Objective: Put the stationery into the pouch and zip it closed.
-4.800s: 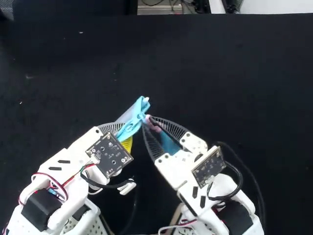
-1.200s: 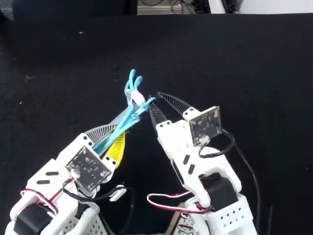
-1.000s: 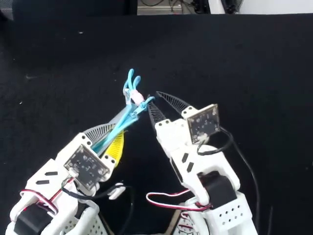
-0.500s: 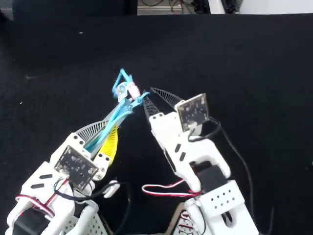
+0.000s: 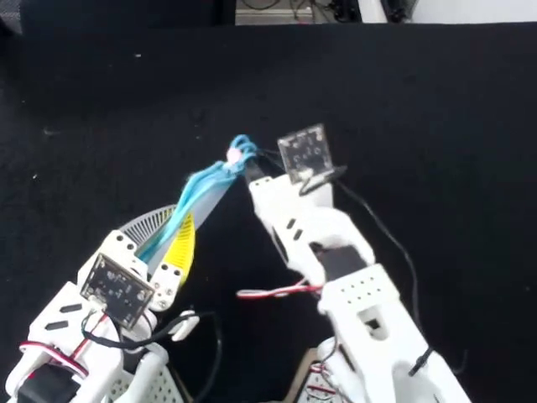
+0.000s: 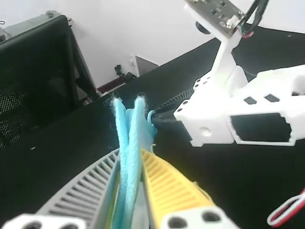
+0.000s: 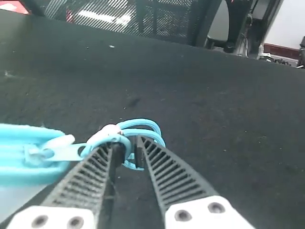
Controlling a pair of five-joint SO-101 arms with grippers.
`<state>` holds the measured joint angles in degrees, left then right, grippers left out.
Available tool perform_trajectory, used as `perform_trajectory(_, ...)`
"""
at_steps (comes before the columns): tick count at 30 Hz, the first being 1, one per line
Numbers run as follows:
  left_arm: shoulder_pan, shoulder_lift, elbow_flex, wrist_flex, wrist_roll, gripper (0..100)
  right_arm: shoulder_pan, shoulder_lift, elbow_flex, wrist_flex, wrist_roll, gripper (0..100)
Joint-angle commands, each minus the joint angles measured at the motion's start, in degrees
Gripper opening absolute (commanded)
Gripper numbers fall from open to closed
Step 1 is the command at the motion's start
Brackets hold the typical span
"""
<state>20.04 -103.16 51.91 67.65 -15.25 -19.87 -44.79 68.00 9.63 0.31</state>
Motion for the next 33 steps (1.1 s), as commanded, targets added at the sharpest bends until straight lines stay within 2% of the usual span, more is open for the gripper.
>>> perform_trajectory(1, -3.2, -1.6, -5.8, -1.5, 0.4, 3, 5.6, 2.2, -2.2, -0.6, 0.4, 1.1)
perform_trajectory(9, -3.1, -1.4, -3.9, -1.9, 0.4, 3, 5.2, 0.4, -3.2, 0.2, 0.4, 1.1)
perform_trajectory(12, -2.2, -1.4, -1.5, -3.8, 0.4, 3, 4.3, -6.6, -6.2, 8.8, 0.6, 1.1)
perform_trajectory(15, -0.9, -1.5, 1.3, -7.1, 1.3, 3, 0.2, -16.4, -10.6, 20.6, 0.9, 1.1)
perform_trajectory(18, 0.0, -1.5, 3.4, -11.2, 4.2, 3, -4.0, -24.8, -14.2, 26.2, 4.3, 1.1)
perform_trajectory(21, 0.0, -1.6, 3.3, -12.9, 5.5, 3, -6.1, -30.2, -16.2, 27.7, 7.1, 1.1)
perform_trajectory(26, 0.0, -1.6, 3.8, -13.4, 11.1, 3, -7.7, -29.5, -16.8, 27.7, 7.7, 1.1)
perform_trajectory(33, 0.0, -1.6, 10.9, -10.0, 11.2, 3, -8.4, -28.3, -14.0, 28.2, 7.3, 1.1)
